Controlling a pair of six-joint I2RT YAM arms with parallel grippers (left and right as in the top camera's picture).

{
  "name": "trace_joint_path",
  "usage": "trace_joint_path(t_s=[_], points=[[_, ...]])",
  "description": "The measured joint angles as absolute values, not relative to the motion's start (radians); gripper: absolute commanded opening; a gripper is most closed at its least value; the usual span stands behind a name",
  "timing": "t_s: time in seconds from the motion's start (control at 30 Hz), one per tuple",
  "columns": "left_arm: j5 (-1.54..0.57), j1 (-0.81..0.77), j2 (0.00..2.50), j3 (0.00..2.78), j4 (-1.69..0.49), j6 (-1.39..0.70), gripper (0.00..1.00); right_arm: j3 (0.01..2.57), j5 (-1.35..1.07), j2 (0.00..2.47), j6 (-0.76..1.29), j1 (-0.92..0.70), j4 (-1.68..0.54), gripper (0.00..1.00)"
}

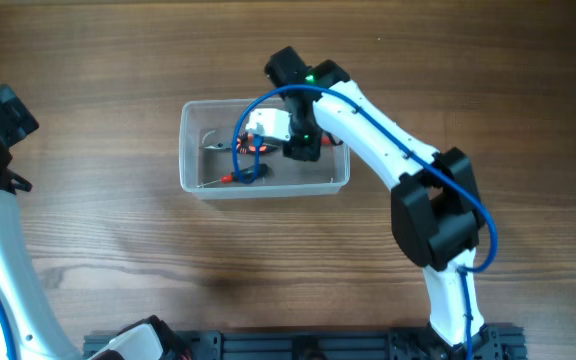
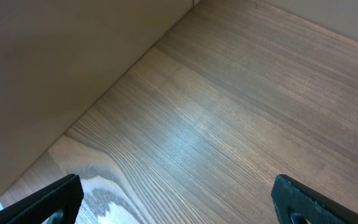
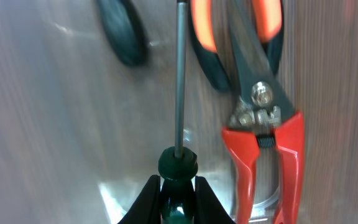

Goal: Pack container
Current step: 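Place the green screwdriver into the container and release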

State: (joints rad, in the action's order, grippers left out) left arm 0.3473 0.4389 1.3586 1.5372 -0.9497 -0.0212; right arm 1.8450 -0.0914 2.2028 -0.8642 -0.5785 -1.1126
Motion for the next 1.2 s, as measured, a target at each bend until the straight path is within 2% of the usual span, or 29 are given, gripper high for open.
trace_joint_path(t_s=[0.4,0.43,0.57,0.67,0.83,0.93,1.0,1.1,1.2], points=[[0.347,0.439,1.359,1.537,-0.950,-0.021,1.00,1.845,-0.159,2.275,-0.933,-0.505,-1.077,0.05],[0.347,0.439,1.359,1.537,-0.950,-0.021,1.00,1.845,-0.163,2.275,-0.934,-0.508,-1.076,0.11],[0.347,0.439,1.359,1.537,-0.950,-0.021,1.00,1.845,-0.152,2.275,-0.915,-0.511,-1.076,0.25],[0.347,0.439,1.359,1.537,-0.950,-0.021,1.00,1.845,-0.071,2.274,-0.806,-0.511,-1.076,0.46],[0.347,0.439,1.359,1.537,-0.950,-0.021,1.00,1.885,-0.006,2.204,-0.622,-0.503,-1.111,0.55],[0.347,0.439,1.359,1.537,-0.950,-0.021,1.00,1.920,0.004,2.026,-0.533,-0.481,-1.109,0.68],[0.347,0.439,1.359,1.537,-0.950,-0.021,1.00,1.939,0.006,1.866,-0.474,-0.440,-1.075,0.69],[0.347,0.439,1.359,1.537,-0.950,-0.021,1.00,1.975,0.007,1.695,-0.368,-0.327,-1.045,0.75],[0.347,0.439,1.359,1.537,-0.950,-0.021,1.00,1.988,0.009,1.632,-0.229,-0.165,-1.089,0.75]])
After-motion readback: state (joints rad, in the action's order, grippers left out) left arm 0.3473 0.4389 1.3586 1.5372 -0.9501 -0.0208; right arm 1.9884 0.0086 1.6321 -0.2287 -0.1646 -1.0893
